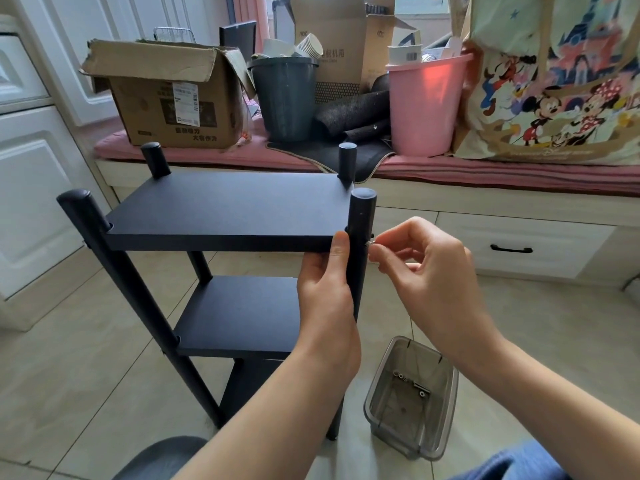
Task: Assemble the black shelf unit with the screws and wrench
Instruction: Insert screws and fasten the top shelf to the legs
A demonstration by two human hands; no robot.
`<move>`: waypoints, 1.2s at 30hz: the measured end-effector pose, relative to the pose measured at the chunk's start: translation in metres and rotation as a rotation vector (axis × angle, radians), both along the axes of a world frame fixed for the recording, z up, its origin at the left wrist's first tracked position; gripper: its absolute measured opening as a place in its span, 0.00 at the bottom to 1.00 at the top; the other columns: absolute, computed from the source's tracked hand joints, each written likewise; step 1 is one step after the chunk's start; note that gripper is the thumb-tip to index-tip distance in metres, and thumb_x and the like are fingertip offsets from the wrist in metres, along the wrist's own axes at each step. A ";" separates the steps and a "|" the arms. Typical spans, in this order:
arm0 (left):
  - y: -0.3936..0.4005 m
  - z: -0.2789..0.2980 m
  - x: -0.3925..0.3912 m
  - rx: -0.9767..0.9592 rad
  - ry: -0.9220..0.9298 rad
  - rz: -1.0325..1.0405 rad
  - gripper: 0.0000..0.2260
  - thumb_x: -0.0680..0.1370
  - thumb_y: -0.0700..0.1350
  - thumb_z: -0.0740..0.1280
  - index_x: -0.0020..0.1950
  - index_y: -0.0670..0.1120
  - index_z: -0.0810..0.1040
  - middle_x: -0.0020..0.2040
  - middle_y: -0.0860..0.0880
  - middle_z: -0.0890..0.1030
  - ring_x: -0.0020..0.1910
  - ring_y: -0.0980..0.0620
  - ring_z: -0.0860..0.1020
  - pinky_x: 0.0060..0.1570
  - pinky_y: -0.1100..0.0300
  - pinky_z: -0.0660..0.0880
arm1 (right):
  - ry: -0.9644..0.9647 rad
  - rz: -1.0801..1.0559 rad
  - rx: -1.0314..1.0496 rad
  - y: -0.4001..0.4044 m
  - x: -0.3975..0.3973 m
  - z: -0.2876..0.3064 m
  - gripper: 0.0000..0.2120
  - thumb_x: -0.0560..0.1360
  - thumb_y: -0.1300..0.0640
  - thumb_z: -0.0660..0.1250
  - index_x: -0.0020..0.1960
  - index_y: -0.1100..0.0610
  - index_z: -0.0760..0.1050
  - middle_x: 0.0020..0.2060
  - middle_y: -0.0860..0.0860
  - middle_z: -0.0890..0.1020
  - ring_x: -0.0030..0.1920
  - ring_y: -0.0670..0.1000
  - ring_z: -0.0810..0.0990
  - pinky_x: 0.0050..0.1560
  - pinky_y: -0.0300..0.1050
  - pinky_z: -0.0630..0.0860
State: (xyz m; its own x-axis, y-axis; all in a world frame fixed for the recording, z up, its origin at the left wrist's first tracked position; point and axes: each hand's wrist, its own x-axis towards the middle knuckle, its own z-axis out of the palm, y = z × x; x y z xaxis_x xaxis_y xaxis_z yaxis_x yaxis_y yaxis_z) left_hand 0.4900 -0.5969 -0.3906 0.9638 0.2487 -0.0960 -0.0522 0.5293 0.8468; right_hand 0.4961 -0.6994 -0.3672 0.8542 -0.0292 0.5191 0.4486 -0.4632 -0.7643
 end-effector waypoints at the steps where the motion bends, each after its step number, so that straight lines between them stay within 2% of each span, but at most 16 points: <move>1: 0.000 0.001 0.000 -0.002 0.005 0.001 0.16 0.77 0.55 0.67 0.61 0.50 0.80 0.55 0.48 0.85 0.55 0.50 0.83 0.63 0.50 0.77 | -0.005 0.002 -0.007 0.000 0.000 0.000 0.04 0.74 0.58 0.74 0.43 0.54 0.79 0.35 0.44 0.83 0.38 0.43 0.82 0.39 0.35 0.78; 4: 0.000 0.002 -0.001 -0.005 0.013 -0.002 0.16 0.77 0.55 0.67 0.62 0.50 0.80 0.56 0.47 0.85 0.58 0.48 0.82 0.65 0.47 0.75 | -0.011 0.010 -0.018 0.001 -0.001 0.000 0.05 0.74 0.60 0.74 0.43 0.54 0.78 0.35 0.44 0.83 0.38 0.43 0.82 0.38 0.33 0.77; 13: -0.001 0.003 -0.001 -0.023 -0.009 -0.025 0.14 0.79 0.53 0.66 0.62 0.50 0.79 0.57 0.47 0.85 0.59 0.47 0.82 0.66 0.47 0.75 | 0.012 -0.008 -0.002 0.001 0.000 -0.002 0.05 0.75 0.55 0.73 0.42 0.51 0.78 0.33 0.44 0.83 0.36 0.43 0.83 0.40 0.42 0.80; 19: 0.003 0.003 -0.003 0.014 -0.051 -0.054 0.21 0.72 0.57 0.67 0.62 0.51 0.79 0.54 0.49 0.86 0.54 0.52 0.83 0.61 0.53 0.77 | 0.141 0.069 0.149 0.002 0.004 -0.003 0.05 0.76 0.56 0.72 0.42 0.54 0.78 0.34 0.45 0.85 0.37 0.46 0.84 0.48 0.56 0.82; 25: 0.003 0.004 -0.003 0.013 -0.047 -0.048 0.23 0.71 0.58 0.68 0.63 0.50 0.79 0.56 0.48 0.85 0.56 0.51 0.83 0.63 0.52 0.77 | 0.107 0.088 0.122 0.002 0.004 -0.002 0.05 0.74 0.57 0.74 0.42 0.52 0.78 0.35 0.47 0.84 0.39 0.48 0.84 0.47 0.55 0.81; 30: 0.002 0.004 -0.005 0.036 -0.050 -0.044 0.22 0.72 0.58 0.67 0.63 0.51 0.78 0.55 0.50 0.85 0.55 0.52 0.83 0.59 0.54 0.78 | 0.142 0.118 0.163 0.001 0.007 -0.001 0.05 0.74 0.56 0.74 0.41 0.53 0.79 0.35 0.48 0.85 0.39 0.47 0.85 0.48 0.55 0.82; 33: 0.003 0.005 -0.006 0.028 -0.045 -0.041 0.20 0.74 0.57 0.67 0.63 0.51 0.78 0.54 0.50 0.85 0.55 0.52 0.83 0.59 0.54 0.78 | 0.158 0.132 0.178 0.000 0.008 -0.001 0.05 0.74 0.54 0.74 0.41 0.53 0.80 0.35 0.48 0.85 0.38 0.48 0.84 0.46 0.51 0.82; 36: 0.004 0.007 -0.007 0.055 -0.035 -0.052 0.21 0.74 0.58 0.66 0.65 0.53 0.77 0.57 0.52 0.85 0.58 0.53 0.82 0.63 0.52 0.76 | 0.194 0.144 0.203 -0.003 0.012 -0.002 0.07 0.72 0.52 0.75 0.43 0.53 0.79 0.36 0.45 0.85 0.36 0.45 0.82 0.42 0.43 0.80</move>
